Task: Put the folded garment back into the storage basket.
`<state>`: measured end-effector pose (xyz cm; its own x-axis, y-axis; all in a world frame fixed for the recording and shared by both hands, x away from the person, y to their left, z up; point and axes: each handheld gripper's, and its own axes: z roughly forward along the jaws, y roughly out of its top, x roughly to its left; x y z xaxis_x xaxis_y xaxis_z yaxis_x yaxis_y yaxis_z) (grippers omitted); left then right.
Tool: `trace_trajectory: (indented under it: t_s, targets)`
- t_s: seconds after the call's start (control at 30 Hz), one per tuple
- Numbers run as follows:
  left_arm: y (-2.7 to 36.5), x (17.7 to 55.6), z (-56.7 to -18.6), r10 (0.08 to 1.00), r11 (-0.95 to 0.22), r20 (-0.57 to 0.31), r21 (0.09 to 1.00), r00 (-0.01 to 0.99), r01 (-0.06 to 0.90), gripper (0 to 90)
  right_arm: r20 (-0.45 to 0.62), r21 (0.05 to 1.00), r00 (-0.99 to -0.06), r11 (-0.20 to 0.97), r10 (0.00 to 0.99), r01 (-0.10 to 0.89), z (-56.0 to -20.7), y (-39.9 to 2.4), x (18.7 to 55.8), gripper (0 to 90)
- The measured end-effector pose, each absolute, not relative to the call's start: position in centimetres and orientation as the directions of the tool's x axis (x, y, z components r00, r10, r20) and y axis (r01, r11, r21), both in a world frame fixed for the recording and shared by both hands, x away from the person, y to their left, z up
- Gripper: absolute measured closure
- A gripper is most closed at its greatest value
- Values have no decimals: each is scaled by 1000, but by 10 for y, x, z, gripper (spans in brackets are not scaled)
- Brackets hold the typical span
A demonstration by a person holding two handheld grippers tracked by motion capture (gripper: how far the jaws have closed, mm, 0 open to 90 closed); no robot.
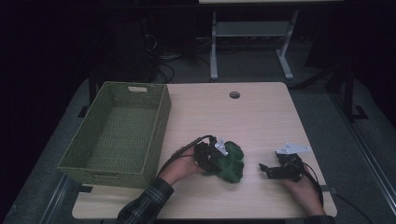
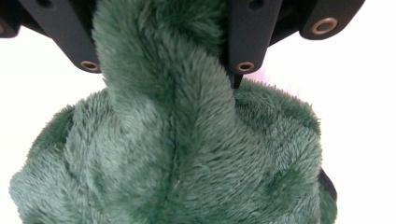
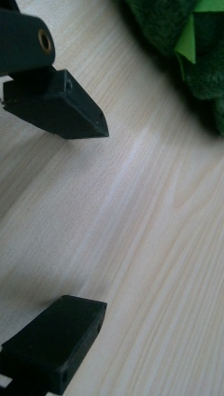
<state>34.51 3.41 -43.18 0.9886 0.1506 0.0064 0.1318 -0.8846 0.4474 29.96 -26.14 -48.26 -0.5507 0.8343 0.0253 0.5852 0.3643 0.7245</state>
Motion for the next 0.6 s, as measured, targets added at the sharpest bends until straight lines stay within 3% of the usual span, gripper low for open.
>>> trace_trajectory:
  t_s: [0.6]
  targets:
    - [74,353,-357,260,-837,-9,497,966,230,620,26,724,-549,363,835,587,-482,-261,299,132]
